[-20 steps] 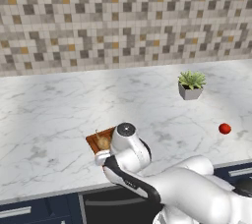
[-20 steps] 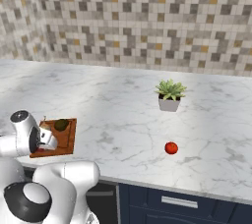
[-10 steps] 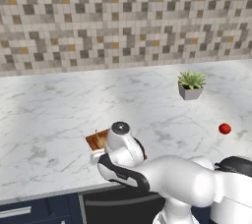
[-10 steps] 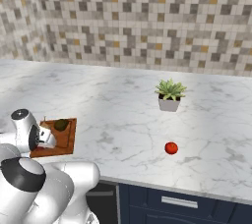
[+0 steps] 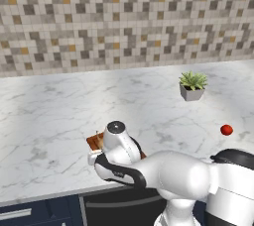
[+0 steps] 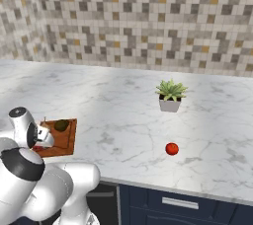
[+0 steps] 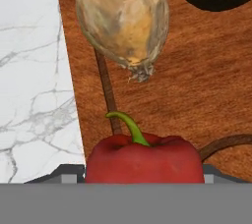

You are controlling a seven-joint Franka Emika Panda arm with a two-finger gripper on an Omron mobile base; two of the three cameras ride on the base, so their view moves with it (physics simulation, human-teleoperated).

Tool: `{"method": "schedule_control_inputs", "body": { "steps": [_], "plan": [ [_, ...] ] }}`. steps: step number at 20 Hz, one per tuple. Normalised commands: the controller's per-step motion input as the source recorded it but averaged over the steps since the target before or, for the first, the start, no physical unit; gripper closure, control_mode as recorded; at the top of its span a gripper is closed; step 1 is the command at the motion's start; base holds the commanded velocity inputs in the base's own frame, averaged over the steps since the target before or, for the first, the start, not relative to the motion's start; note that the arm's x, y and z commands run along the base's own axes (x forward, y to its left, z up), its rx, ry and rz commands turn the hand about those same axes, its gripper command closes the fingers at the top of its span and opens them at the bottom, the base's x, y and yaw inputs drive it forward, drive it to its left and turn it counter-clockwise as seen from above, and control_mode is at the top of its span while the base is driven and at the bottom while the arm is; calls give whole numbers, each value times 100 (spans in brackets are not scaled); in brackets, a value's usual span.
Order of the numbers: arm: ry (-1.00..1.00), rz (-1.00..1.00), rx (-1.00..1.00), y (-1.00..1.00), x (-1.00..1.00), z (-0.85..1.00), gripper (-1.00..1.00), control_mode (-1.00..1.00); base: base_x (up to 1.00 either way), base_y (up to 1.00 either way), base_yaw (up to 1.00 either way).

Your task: Place the avocado, onion, tomato, and bell pepper on the cutting board.

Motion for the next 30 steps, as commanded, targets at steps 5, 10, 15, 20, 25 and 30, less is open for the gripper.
{"method": "schedule_control_inputs", "body": {
  "steps": [5, 10, 15, 20, 25, 30],
  "plan": [
    [0, 0, 0, -1, 0, 0, -100, -100, 0, 0, 0],
    [-2, 0, 0, -9, 0, 0, -100, -100, 0, 0, 0],
    [-7, 0, 0, -27, -2, 6, -100, -100, 0, 0, 0],
    [-10, 0, 0, -16, 0, 38, -100, -100, 0, 0, 0],
    [-16, 0, 0, -15, -24, 83, -100, -100, 0, 0, 0],
    [-10, 0, 0, -20, -31, 85, -100, -100, 0, 0, 0]
  ]
}}
